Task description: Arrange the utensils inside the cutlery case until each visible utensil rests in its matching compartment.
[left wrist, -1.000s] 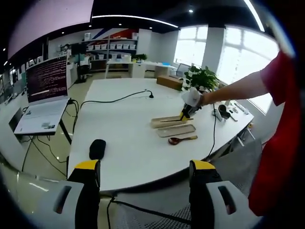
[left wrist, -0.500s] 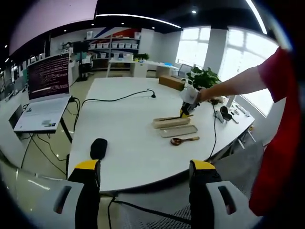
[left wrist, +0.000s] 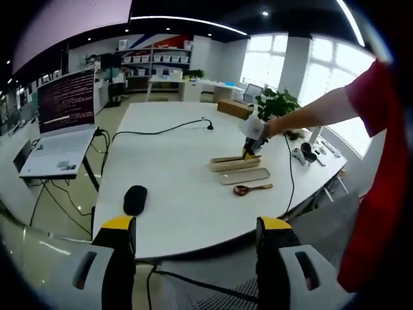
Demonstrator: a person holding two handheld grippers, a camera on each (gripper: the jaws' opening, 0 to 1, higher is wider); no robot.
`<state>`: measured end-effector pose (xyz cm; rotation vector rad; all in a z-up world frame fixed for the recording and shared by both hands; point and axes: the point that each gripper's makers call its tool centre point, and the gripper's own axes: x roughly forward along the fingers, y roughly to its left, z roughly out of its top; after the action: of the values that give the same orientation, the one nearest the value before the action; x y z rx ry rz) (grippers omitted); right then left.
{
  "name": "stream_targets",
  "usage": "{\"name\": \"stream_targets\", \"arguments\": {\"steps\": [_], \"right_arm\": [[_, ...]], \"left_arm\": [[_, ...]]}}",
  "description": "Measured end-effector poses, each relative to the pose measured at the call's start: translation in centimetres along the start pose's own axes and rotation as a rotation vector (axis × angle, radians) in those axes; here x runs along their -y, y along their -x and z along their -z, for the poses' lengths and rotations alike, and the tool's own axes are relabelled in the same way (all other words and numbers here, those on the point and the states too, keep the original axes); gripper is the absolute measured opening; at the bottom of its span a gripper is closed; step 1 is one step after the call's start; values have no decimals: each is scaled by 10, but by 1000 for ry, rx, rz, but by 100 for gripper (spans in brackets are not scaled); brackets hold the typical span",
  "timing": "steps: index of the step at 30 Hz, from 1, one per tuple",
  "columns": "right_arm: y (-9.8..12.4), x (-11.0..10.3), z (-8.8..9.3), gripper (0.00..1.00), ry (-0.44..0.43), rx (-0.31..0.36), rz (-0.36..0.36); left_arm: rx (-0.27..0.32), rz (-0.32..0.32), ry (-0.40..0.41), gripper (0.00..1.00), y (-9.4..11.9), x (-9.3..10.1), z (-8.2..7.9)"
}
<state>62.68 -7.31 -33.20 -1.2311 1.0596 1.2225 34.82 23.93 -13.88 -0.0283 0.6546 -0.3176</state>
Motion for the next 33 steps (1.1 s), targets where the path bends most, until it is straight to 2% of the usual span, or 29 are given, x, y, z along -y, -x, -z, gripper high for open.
{"name": "stream_targets", "arguments": {"steps": [6,9,14,17,21,29,33], "right_arm": [[-6,2,-1,1,12,-14,-1],[-9,2,2,1,57,-31,5],[-12,8,4,1,62,-30,25],[-11,5,7,1,22,-46,7],[-7,8,1,0,22,-3,13],[4,8,2,3,-7,5,47],[11,-1,-3,9,-17,30,45]], "left_arm": [[3,-11,-3,78,2,0,-1],[7,-22,12,78,6,-3,1],[6,-33,15,78,9,-3,4],[5,-33,22,78,10,-1,6],[5,-31,18,78,11,1,6],[27,-20,2,78,12,2,0],[33,-8,-3,78,12,4,-1]]}}
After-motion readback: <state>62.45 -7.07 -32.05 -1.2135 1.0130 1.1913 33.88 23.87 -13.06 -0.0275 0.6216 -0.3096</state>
